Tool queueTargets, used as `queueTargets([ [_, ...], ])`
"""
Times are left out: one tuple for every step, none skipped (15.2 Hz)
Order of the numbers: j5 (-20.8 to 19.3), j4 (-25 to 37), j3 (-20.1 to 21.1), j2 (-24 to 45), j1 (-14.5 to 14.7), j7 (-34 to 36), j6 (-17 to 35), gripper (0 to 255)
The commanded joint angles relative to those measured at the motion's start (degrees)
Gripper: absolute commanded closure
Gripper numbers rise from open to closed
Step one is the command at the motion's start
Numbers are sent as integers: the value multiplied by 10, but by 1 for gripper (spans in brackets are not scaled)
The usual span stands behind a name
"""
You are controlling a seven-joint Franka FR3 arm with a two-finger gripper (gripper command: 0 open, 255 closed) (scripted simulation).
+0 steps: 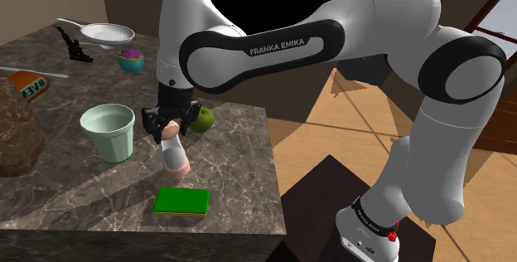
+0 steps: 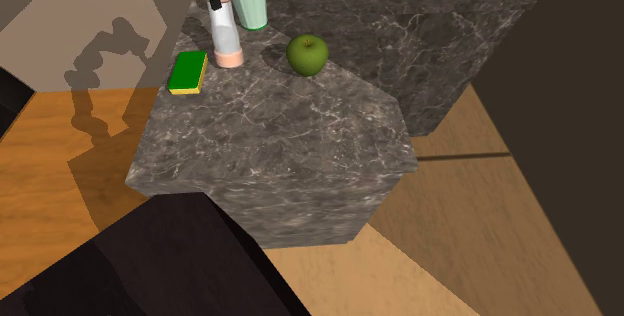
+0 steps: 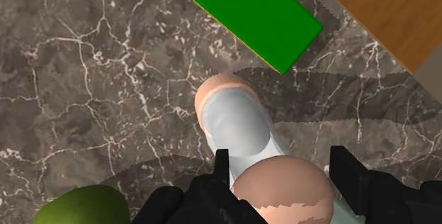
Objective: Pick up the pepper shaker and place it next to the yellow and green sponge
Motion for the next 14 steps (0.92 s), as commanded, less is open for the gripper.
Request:
queueTargets([
  [0,0,0,0,0,0,0,255],
  [0,0,0,0,0,0,0,255],
  [0,0,0,0,0,0,0,0],
  [0,0,0,0,0,0,0,0],
  [0,0,0,0,0,0,0,0],
  [0,0,0,0,0,0,0,0],
  [0,0,0,0,0,0,0,0],
  [0,0,0,0,0,0,0,0],
  [1,9,0,-7,-1,-1,-16,0],
  [2,20,0,-14,-3,-1,-33,0],
  [3,31,0,-19,-4,-2,-50,0],
  [3,40,0,-23,-5,-2,-63,0],
  [3,40,0,-23,-5,-2,-63,0],
  [3,40,0,-23,-5,-2,-63,0],
])
